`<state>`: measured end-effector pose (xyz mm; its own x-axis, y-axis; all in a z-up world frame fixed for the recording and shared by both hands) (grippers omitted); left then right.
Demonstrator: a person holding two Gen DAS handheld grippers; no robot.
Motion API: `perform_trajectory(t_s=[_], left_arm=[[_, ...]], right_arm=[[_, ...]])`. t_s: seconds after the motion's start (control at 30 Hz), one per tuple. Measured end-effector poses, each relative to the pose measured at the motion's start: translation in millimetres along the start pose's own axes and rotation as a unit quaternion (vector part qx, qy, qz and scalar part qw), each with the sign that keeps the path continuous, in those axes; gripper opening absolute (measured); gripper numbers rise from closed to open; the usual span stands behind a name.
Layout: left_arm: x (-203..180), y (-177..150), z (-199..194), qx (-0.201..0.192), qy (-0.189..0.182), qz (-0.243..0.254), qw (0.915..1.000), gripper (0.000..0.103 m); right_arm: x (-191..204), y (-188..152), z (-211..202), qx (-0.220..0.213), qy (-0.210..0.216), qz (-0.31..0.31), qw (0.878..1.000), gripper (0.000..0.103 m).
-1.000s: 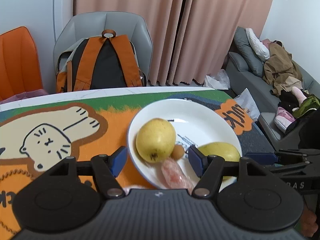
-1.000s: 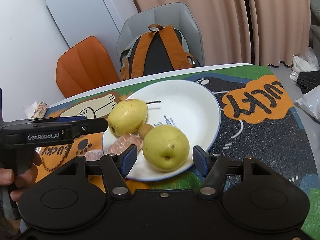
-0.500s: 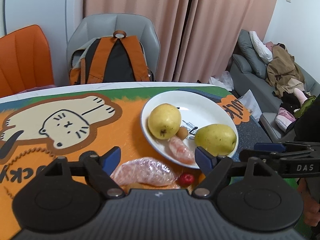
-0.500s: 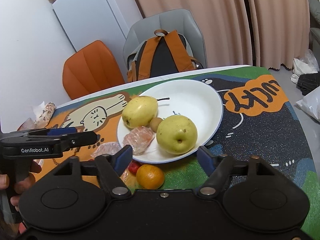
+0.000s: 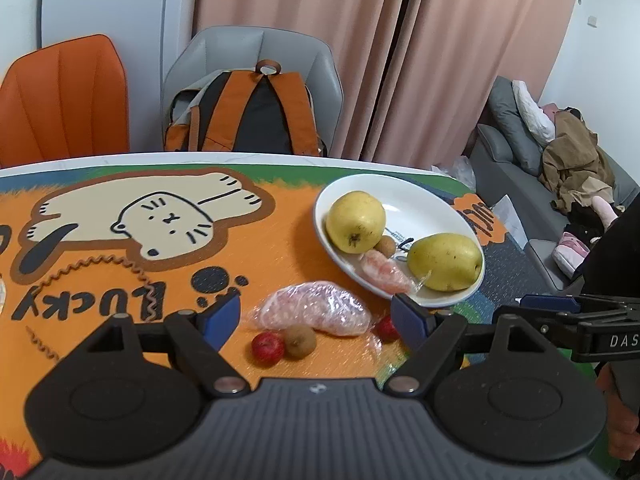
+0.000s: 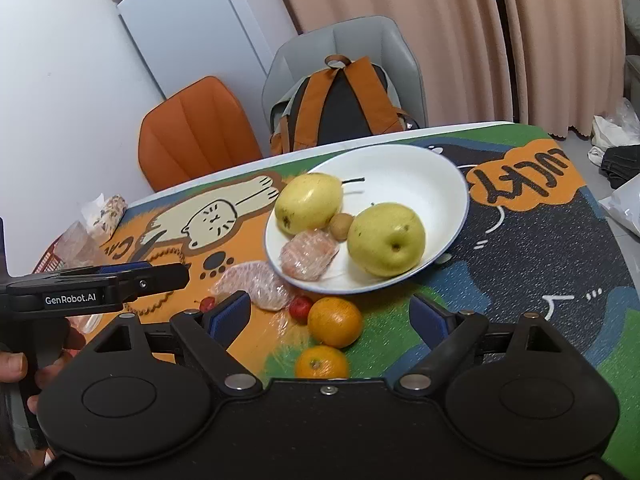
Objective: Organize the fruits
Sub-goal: 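Move left gripper to a small brown kiwi while right gripper approaches a mandarin orange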
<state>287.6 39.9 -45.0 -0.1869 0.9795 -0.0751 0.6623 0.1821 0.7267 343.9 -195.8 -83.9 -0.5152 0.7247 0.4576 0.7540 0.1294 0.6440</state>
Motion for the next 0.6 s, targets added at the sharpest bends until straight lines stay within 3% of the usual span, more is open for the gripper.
perform_trajectory(t_s=[0.23,0.47,0.6], left_arm=[[16,-14,-4,-0.003,0.001,-0.017,0.9999,0.077],[24,-25,-1,0.007,-0.003,-0.024,0.9997,0.061],[25,-29,1,0.008,-0.003,-0.021,0.9997,0.054]], right_arm=[[11,-12,6,0.014,0.003,-0.007,1.000,0.086],[17,-20,10,0.026,0.003,-0.016,1.000,0.085],[20,-24,15,0.036,0.005,-0.021,0.999,0.079]])
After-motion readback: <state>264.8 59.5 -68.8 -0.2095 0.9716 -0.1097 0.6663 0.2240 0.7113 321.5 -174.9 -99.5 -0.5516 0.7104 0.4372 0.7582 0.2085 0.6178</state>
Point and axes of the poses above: each gripper's, at about its wrist camera, not at the fingertips, and z roughly the way its jaws point, x to its left, y to its top, the point moved 3 cm from there along z, roughly the way its jaws point, and after that the axes turned 8 degrees about y, right-handed, at the moved point
